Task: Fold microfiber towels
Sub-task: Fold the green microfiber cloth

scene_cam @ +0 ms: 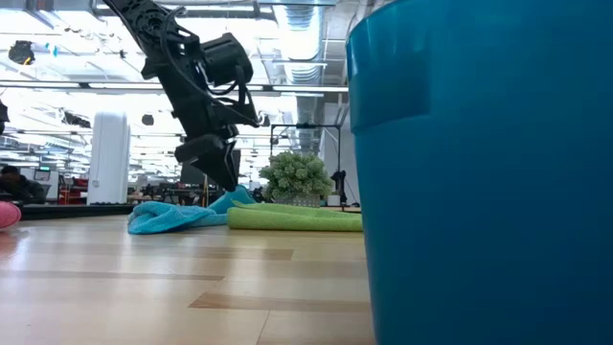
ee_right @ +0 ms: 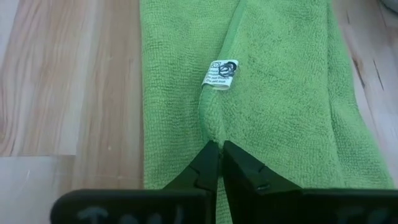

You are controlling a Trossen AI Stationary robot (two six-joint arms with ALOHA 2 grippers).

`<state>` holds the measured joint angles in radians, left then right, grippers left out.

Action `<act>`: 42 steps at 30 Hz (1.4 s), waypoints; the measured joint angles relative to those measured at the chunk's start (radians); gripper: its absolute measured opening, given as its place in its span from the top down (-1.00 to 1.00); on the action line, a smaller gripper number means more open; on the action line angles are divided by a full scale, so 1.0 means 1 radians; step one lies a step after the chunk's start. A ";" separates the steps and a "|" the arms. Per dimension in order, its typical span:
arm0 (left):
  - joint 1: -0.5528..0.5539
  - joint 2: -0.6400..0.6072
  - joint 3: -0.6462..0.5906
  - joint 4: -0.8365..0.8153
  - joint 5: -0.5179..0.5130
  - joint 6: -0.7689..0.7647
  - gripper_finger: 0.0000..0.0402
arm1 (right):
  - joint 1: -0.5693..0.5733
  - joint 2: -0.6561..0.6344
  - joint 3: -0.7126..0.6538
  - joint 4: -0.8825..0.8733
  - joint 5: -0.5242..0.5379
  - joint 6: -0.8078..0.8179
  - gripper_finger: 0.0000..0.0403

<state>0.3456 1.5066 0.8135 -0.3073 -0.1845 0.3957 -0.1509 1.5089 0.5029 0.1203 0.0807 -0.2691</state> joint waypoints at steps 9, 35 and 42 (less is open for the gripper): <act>0.032 0.000 0.000 0.045 0.022 0.163 0.38 | 0.000 0.000 0.000 0.000 0.000 0.000 0.78; -0.004 0.147 0.001 0.045 -0.120 0.276 0.38 | -0.001 0.000 0.000 -0.008 -0.001 0.018 0.78; -0.002 0.146 0.001 0.100 -0.135 0.296 0.38 | -0.001 0.000 0.000 -0.008 -0.001 0.017 0.78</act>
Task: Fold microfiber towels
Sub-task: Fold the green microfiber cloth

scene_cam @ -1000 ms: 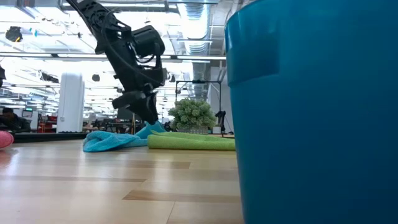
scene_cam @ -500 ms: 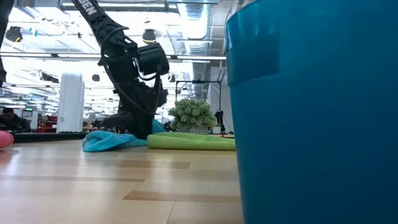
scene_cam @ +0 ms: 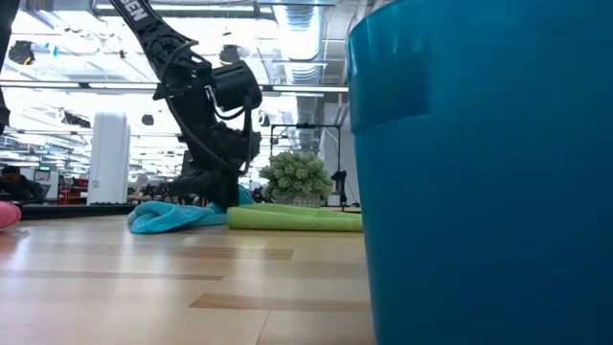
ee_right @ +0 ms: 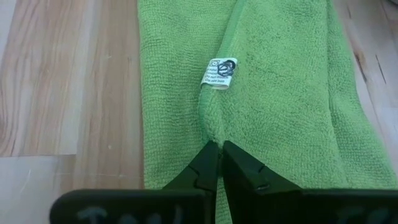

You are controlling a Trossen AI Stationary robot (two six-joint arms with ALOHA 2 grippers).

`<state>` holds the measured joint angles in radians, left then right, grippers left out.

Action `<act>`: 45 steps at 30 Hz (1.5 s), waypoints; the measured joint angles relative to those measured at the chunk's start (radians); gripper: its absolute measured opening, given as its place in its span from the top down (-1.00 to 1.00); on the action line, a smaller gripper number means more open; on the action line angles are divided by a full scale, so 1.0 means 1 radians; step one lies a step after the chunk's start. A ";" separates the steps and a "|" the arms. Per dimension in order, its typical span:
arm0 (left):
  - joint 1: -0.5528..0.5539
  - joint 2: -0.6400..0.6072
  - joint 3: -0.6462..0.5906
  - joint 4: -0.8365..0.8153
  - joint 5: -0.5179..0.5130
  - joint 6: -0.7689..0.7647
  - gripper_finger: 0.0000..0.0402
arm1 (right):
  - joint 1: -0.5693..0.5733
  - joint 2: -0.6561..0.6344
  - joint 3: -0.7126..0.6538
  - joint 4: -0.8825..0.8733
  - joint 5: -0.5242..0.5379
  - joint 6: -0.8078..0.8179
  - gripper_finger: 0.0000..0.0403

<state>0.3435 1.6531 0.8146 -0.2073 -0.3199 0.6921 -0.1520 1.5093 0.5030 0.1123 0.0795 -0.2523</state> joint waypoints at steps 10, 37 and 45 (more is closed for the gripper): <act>0.001 0.000 0.000 0.033 0.046 0.040 0.38 | 0.000 0.000 0.000 0.000 0.000 0.008 0.78; 0.025 0.001 0.000 0.041 0.062 0.070 0.76 | 0.000 0.000 0.000 -0.001 0.000 0.017 0.78; 0.024 0.001 -0.001 0.002 0.151 0.130 0.38 | 0.000 0.000 0.000 -0.001 0.000 0.017 0.78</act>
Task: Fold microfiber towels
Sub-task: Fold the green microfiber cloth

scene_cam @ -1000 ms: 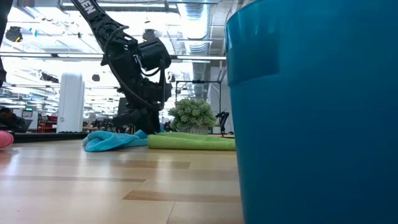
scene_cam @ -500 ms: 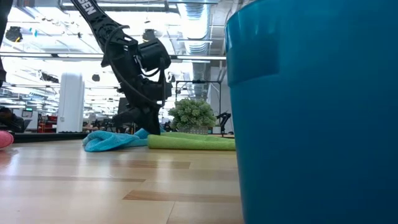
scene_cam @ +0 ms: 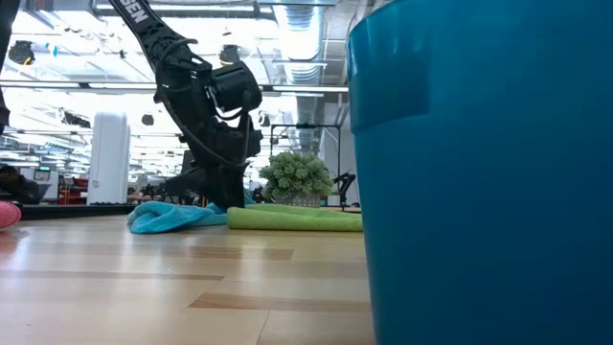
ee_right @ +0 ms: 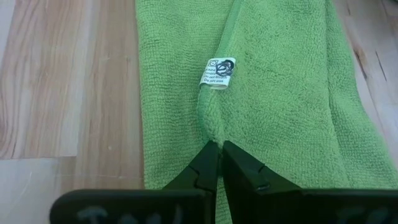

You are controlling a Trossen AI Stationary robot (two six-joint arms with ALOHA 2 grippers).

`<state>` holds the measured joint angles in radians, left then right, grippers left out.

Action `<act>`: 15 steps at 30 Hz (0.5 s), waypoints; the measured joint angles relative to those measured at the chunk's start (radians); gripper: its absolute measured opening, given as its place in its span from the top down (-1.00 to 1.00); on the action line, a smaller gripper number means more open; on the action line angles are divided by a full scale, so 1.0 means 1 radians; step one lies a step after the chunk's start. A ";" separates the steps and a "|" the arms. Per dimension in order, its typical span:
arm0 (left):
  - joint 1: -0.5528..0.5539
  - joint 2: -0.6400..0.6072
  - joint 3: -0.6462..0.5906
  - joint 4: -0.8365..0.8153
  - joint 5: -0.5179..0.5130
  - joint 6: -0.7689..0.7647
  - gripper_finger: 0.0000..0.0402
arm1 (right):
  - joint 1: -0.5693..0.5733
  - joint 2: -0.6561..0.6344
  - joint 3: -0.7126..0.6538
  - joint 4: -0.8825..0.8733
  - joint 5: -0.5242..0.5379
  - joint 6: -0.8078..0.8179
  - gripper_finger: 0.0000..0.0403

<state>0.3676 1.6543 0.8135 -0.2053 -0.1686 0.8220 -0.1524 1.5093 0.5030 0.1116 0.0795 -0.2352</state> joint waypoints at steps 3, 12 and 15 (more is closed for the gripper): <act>0.000 0.000 0.000 0.002 -0.024 0.002 0.27 | 0.000 0.000 0.000 0.000 0.000 0.000 0.78; 0.016 0.000 0.000 0.010 -0.031 0.024 0.24 | 0.000 0.000 0.000 0.000 0.000 0.000 0.78; 0.016 0.000 0.000 0.028 -0.047 0.024 0.29 | 0.000 0.000 0.000 0.000 0.000 0.000 0.78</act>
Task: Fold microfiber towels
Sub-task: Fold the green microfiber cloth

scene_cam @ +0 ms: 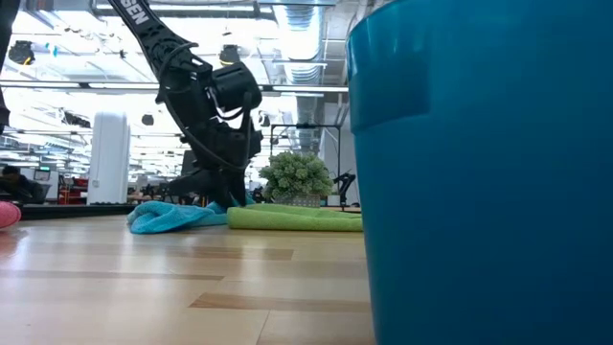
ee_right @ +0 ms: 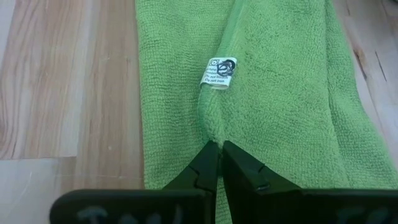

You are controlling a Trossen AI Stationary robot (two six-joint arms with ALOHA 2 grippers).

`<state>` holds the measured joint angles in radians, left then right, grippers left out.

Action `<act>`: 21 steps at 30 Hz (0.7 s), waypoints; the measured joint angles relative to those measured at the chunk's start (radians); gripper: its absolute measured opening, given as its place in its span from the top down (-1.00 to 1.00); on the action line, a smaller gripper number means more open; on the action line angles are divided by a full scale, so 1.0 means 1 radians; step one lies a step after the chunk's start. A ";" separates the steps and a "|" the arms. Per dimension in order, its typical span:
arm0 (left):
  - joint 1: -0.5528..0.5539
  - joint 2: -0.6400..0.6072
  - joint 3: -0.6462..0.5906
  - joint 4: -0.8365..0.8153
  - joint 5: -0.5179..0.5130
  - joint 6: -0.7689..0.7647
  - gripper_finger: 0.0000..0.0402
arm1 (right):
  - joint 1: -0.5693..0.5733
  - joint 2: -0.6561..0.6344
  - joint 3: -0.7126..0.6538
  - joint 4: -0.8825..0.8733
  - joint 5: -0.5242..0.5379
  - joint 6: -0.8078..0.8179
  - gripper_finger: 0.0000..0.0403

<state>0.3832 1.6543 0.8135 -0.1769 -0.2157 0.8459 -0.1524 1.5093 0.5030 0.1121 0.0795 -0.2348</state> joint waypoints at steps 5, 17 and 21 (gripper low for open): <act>0.008 0.024 0.000 0.010 0.000 0.007 0.41 | 0.000 0.000 0.000 0.000 0.000 0.002 0.78; -0.012 0.090 0.002 0.064 -0.110 -0.019 0.69 | 0.000 0.000 0.000 -0.003 0.000 0.018 0.78; -0.013 0.090 0.000 0.063 -0.114 -0.026 0.84 | 0.000 0.000 0.000 -0.003 0.000 0.018 0.78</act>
<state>0.3702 1.7439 0.8139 -0.1139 -0.3292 0.8199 -0.1527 1.5093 0.5034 0.1093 0.0795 -0.2165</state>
